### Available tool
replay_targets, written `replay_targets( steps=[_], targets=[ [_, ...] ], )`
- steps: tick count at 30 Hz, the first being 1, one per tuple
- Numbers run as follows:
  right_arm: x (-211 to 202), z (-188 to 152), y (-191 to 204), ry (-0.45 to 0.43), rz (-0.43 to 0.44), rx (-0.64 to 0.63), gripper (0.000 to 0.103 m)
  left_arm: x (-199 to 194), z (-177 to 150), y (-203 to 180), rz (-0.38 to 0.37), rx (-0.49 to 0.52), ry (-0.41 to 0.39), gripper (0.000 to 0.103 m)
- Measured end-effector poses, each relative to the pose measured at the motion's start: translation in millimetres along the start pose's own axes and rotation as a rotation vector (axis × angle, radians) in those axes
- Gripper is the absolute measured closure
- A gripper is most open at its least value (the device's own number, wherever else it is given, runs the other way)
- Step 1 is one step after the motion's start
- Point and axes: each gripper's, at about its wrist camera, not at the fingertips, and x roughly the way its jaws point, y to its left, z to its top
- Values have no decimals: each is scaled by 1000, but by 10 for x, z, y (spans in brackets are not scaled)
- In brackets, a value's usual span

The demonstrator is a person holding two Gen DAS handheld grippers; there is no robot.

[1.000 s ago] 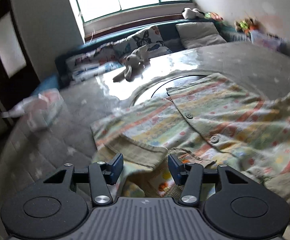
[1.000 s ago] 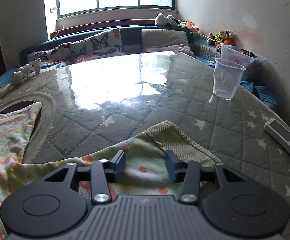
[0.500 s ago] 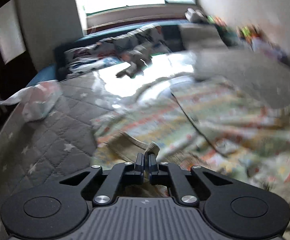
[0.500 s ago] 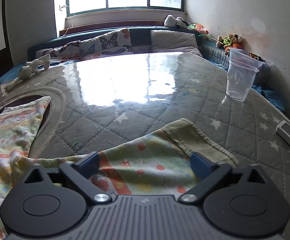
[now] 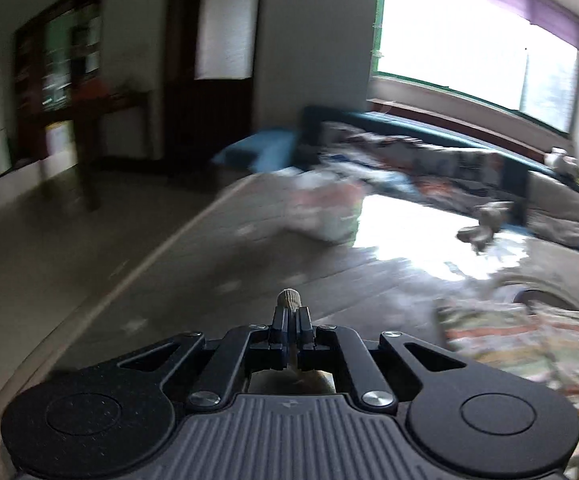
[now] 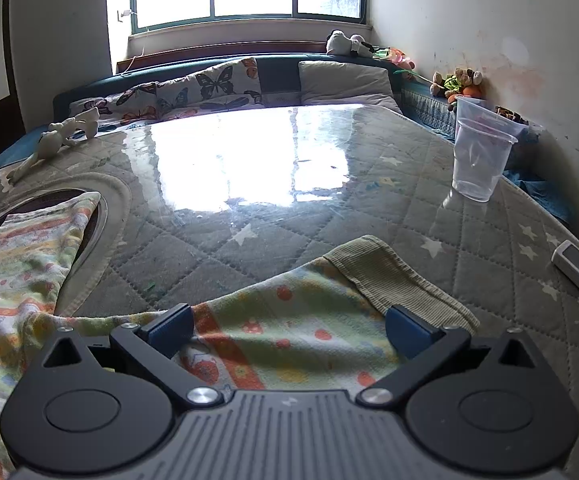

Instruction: Fold clothes

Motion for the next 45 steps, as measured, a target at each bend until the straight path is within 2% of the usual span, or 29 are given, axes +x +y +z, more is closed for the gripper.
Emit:
replay_targets(
  steps=[8, 15, 18, 21, 26, 33, 35, 40, 45],
  targets=[
    [-21, -8, 29, 7, -9, -1, 0, 45, -458, 225, 125, -28, 127, 99],
    [-55, -28, 40, 8, -10, 3, 0, 18, -507, 181, 219, 43, 131, 99],
    [-46, -18, 41, 10, -12, 2, 0, 72, -500, 223, 226, 41, 156, 98],
    [-42, -19, 33, 10, -8, 2, 0, 80, -495, 237, 240, 43, 175, 91],
    [-41, -27, 32, 9, -9, 2, 0, -87, -399, 233, 236, 32, 123, 90],
    [-41, -26, 36, 9, -9, 1, 0, 48, -292, -59, 10, 106, 141, 91],
    [-39, -29, 39, 10, -8, 0, 0, 211, -337, -140, -8, 131, 176, 91],
    [-38, -13, 40, 15, -5, -7, 0, 414, -442, -238, 54, 193, 168, 92],
    [-32, -7, 46, 14, -5, -12, 0, 533, -431, -253, 141, 228, 142, 98]
  ],
)
